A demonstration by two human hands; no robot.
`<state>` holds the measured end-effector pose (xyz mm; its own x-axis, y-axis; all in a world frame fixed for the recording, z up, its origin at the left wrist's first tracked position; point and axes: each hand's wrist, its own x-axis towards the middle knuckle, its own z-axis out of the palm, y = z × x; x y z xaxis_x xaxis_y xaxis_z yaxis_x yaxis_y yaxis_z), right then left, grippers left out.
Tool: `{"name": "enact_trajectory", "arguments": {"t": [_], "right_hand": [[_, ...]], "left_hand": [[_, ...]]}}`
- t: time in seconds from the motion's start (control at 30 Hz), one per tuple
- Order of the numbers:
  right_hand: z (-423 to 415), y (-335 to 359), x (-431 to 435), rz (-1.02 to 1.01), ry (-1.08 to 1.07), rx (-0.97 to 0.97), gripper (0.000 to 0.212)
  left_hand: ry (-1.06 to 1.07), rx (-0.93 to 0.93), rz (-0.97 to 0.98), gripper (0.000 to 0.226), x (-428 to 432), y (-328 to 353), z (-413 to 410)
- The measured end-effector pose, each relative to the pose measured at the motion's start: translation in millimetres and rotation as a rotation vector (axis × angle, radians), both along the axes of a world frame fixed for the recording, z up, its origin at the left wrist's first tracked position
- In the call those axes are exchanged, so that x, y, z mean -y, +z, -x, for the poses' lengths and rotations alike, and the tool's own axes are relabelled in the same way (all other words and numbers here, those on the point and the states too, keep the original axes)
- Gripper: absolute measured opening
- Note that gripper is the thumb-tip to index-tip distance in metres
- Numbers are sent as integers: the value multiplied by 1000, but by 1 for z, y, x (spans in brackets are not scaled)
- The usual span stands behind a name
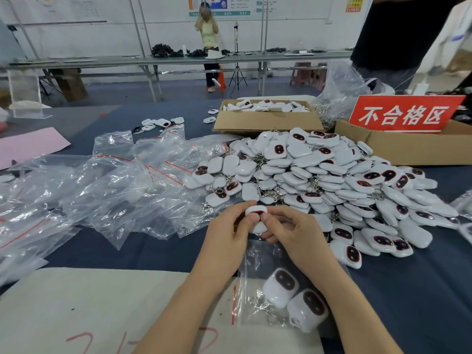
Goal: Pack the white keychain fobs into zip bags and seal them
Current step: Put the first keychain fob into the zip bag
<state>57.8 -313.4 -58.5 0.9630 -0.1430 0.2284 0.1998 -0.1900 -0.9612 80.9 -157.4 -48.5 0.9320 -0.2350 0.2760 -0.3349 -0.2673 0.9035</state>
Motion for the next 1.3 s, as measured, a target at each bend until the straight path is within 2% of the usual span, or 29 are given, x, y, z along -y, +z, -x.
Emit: {"name": "enact_trajectory", "arguments": {"t": [0.3, 0.57, 0.8, 0.93, 1.03, 1.13, 1.2, 1.3], "right_hand": [[-2, 0, 3, -90, -6, -50, 8], [-2, -1, 4, -99, 11, -52, 8], [-1, -2, 4, -95, 24, -57, 7], [-2, -1, 4, -117, 32, -58, 8], [0, 0, 4, -207, 35, -59, 9], [1, 3, 4, -274, 72, -42, 19], [2, 4, 5, -272, 102, -20, 30], [4, 7, 4, -259, 91, 21, 18]], "left_hand": [[-72, -70, 4, 40, -1, 1, 0], [-88, -71, 51, 42, -2, -2, -1], [-112, -40, 41, 58, -2, 3, -1], [-73, -67, 73, 43, 0, -1, -2], [-45, -94, 131, 28, 2, -2, -3], [-46, -72, 126, 16, 1, -1, -4], [6, 18, 39, 14, 1, -4, -4], [58, 218, -98, 13, 0, -6, -1]]}}
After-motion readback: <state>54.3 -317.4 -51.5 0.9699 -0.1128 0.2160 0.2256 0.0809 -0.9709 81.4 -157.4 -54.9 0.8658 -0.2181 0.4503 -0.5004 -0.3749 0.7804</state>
